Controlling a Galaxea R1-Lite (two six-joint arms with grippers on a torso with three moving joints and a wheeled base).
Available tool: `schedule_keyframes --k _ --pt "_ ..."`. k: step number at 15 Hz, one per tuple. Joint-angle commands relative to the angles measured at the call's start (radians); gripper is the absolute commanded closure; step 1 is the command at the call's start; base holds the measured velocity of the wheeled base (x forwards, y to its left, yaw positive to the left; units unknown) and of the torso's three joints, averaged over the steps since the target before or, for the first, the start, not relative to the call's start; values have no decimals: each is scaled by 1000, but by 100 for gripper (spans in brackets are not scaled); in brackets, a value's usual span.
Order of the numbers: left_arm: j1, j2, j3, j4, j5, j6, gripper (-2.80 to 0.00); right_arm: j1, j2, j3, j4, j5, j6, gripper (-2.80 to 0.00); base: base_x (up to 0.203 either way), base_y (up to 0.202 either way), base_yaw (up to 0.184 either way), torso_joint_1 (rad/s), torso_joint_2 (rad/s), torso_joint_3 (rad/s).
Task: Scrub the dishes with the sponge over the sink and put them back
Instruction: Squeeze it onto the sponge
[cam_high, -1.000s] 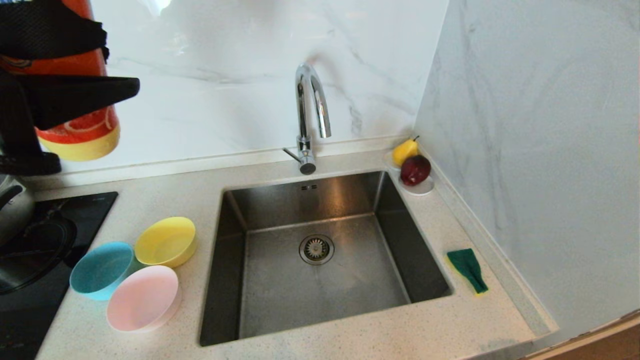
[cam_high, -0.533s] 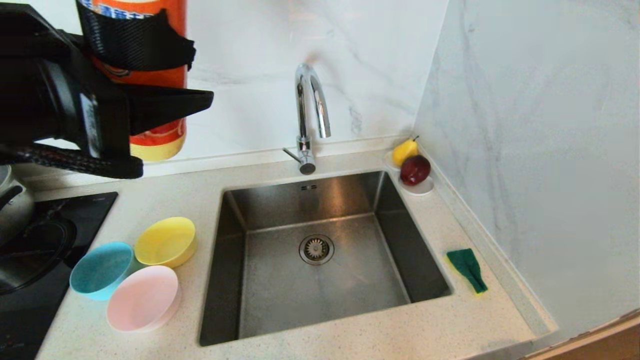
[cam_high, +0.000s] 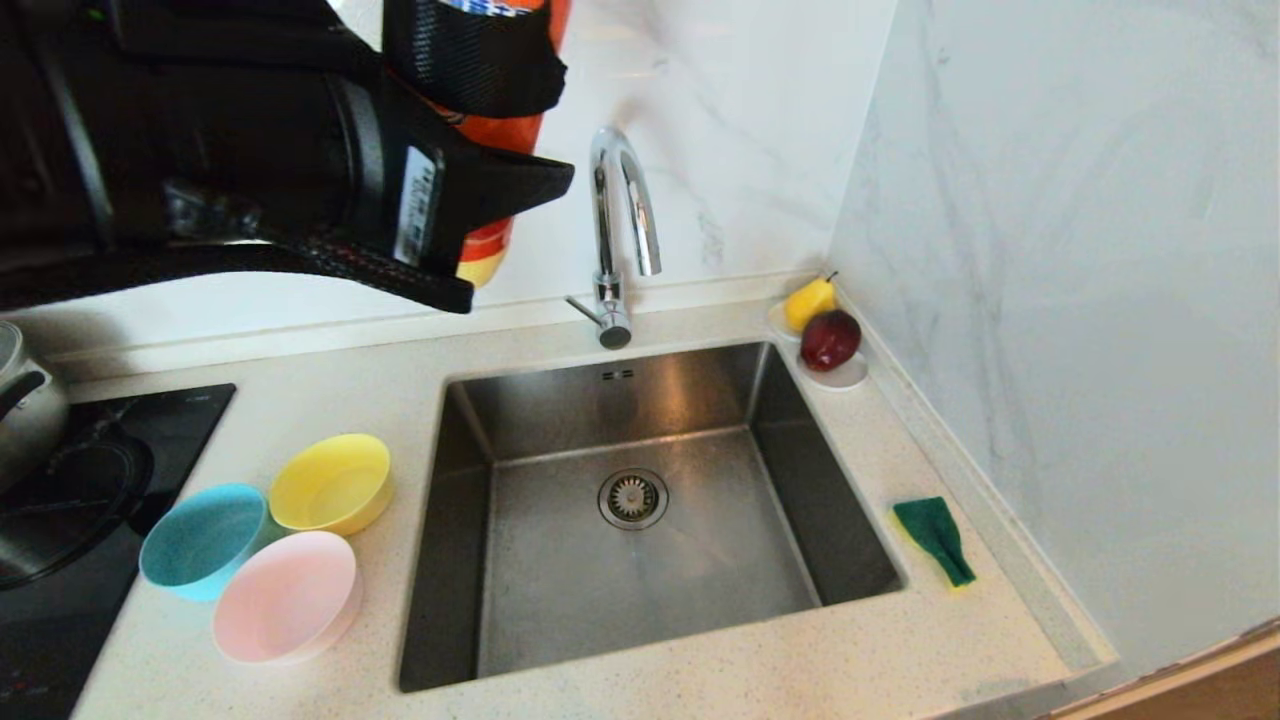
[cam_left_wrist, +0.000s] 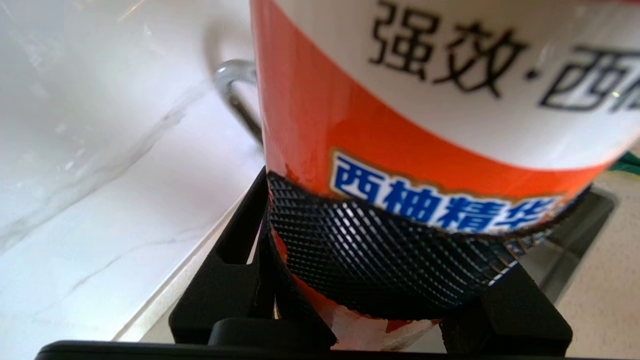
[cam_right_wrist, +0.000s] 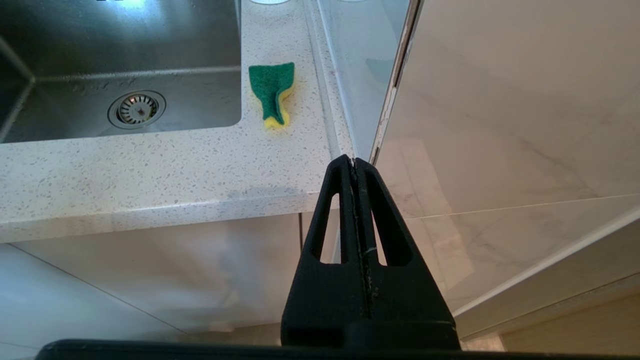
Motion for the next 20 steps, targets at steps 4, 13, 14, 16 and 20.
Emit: schedule_keyframes --k 4,13,14,16,20 --pt "-76 149 -95 -8 54 4 0 1 0 0 0 0 -1 0 0 0 0 0 0 0" --pt "-186 300 -90 -75 168 4 0 1 0 0 0 0 -1 0 0 0 0 0 0 0" --pt "-189 312 -91 -75 171 4 0 0 0 0 0 0 -1 0 0 0 0 0 0 0" --pt "-204 336 -95 -76 175 4 0 1 0 0 0 0 0 0 0 0 0 0 0 0" --pt "-228 396 -103 -76 197 5 0 1 0 0 0 0 -1 0 0 0 0 0 0 0"
